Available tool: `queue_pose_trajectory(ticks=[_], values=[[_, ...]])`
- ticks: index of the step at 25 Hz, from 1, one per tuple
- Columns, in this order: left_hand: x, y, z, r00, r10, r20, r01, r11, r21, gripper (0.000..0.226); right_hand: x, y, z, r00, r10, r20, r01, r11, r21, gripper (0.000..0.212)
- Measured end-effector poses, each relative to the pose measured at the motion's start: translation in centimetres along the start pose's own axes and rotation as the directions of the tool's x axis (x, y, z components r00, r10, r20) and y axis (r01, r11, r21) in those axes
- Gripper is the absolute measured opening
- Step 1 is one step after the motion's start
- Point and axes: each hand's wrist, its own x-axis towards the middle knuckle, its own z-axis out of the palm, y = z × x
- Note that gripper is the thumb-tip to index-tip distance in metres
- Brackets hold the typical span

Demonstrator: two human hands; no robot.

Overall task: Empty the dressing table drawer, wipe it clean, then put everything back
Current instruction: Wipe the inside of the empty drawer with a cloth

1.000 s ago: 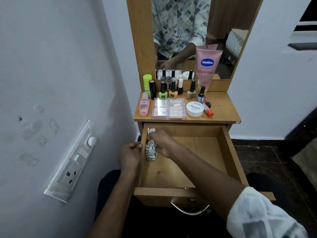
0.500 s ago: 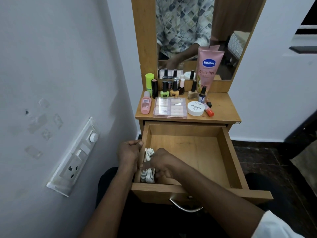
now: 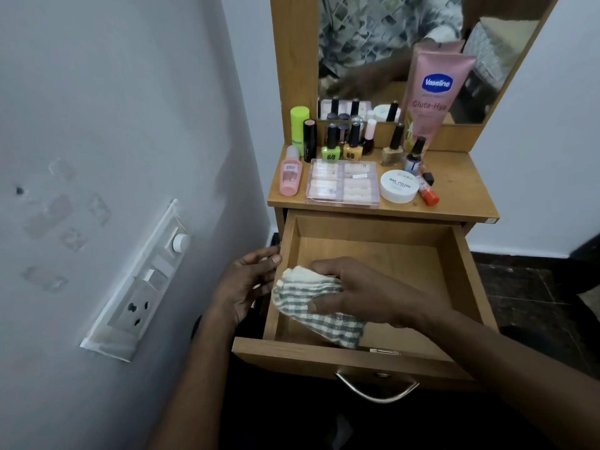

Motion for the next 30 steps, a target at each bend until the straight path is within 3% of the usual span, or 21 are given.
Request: queue_pose_trajectory(ticks=[3,6,9,11,13,15,18,22,26,30], values=[[0.7,-0.4,0.0,0.997,0.053,0.053,-0.047,0.993,-0.109,0.05,2.2,-0.9,0.7,0.981,-0.138,0.136,0.16,0.973,-0.166,0.023],[0.9,-0.6,0.5,0.993,0.107,0.054,-0.1,0.988,-0.117,0.043,4.1,-1.4,1.5,0.94,-0.097,0.328,0.156,0.975,-0.16,0.038],[0.7,-1.1,0.8,0.989,0.147,0.016,-0.146,0.988,-0.059,0.035,4.0,-0.3,-0.1,0.878,-0.058,0.475,0.215,0.935,-0.282,0.032],[0.7,-1.3,0.8,0.985,0.172,0.011,-0.172,0.985,-0.009,0.034,2.8,1.5,-2.8,0.833,0.078,0.547,0.092,0.957,-0.276,0.032],[0.5,-1.4,1.1,0.984,0.179,0.002,-0.179,0.984,-0.003,0.033,1.9,2.5,-3.8,0.831,0.125,0.542,-0.017,0.98,-0.2,0.037],[0.5,-1.4,1.3,0.983,0.181,-0.017,-0.181,0.983,-0.018,0.032,2.0,1.7,-2.1,0.896,0.032,0.442,0.021,0.993,-0.114,0.04],[0.9,-1.7,1.2,0.978,0.203,-0.039,-0.203,0.979,-0.002,0.032,3.2,0.6,0.7,0.935,-0.049,0.351,0.109,0.982,-0.153,0.042],[1.1,-2.0,1.0,0.972,0.229,-0.059,-0.227,0.973,0.04,0.033,0.8,2.4,-3.5,0.88,0.135,0.456,-0.068,0.985,-0.161,0.036],[1.5,-2.0,0.4,0.971,0.232,-0.048,-0.229,0.971,0.06,0.034,-4.2,4.9,-8.2,0.836,0.329,0.439,-0.261,0.942,-0.209,0.036],[1.7,-2.2,0.3,0.973,0.226,-0.056,-0.22,0.971,0.089,0.035,-8.2,6.1,-8.8,0.886,0.329,0.328,-0.306,0.944,-0.123,0.035]])
